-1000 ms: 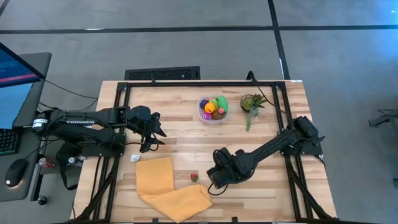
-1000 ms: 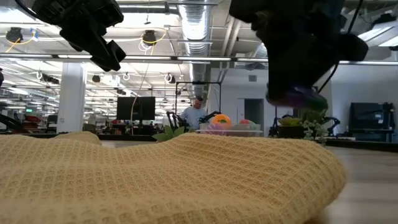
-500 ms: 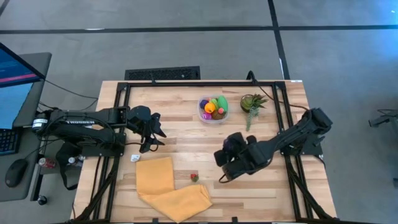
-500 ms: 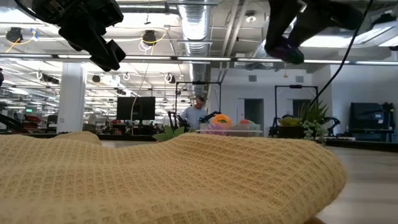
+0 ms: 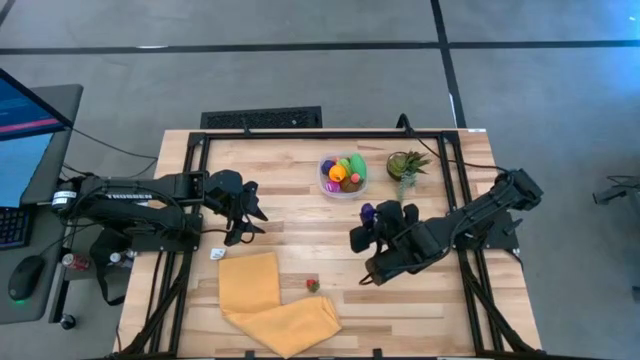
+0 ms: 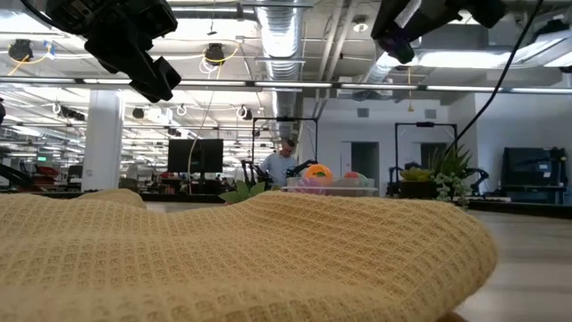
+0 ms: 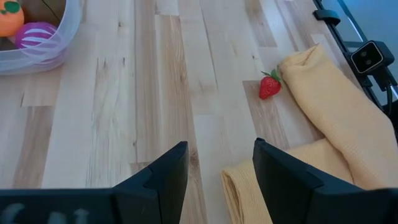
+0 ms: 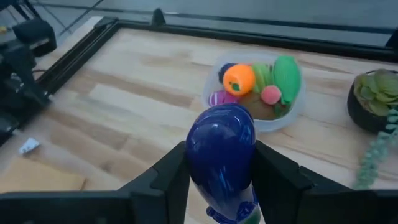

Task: Pick and placing Produce into tupperware
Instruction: Put the eggplant in the transparent bin

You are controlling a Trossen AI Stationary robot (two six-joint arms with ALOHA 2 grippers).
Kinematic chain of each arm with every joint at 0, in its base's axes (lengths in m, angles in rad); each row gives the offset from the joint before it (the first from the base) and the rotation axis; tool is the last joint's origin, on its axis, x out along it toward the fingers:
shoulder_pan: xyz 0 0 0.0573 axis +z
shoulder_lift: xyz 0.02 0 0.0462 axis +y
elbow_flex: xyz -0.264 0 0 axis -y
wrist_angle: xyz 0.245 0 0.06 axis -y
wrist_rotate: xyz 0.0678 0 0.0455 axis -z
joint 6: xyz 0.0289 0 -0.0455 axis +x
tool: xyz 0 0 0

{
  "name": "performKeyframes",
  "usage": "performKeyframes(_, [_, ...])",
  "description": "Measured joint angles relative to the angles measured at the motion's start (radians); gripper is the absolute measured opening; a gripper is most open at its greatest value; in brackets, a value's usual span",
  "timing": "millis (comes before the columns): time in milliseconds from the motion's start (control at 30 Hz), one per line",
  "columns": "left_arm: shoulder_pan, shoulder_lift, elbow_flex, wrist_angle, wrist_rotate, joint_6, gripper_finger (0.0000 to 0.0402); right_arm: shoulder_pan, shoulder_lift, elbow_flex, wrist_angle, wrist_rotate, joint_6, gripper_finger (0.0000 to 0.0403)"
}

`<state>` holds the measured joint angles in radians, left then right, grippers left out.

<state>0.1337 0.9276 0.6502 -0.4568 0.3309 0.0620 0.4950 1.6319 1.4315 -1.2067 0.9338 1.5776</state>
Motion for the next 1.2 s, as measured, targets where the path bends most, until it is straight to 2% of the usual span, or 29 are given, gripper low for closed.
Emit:
performKeyframes(633, [0.0,0.0,0.0,0.0,0.0,0.006,0.0169,0.002,0.002,0.0,-0.179,0.093,0.226,0.0175])
performKeyframes(1200, [0.0,0.0,0.0,0.004,-0.001,0.022,0.0169,-0.015,0.009,0.0,-0.13,0.152,0.229,0.0176])
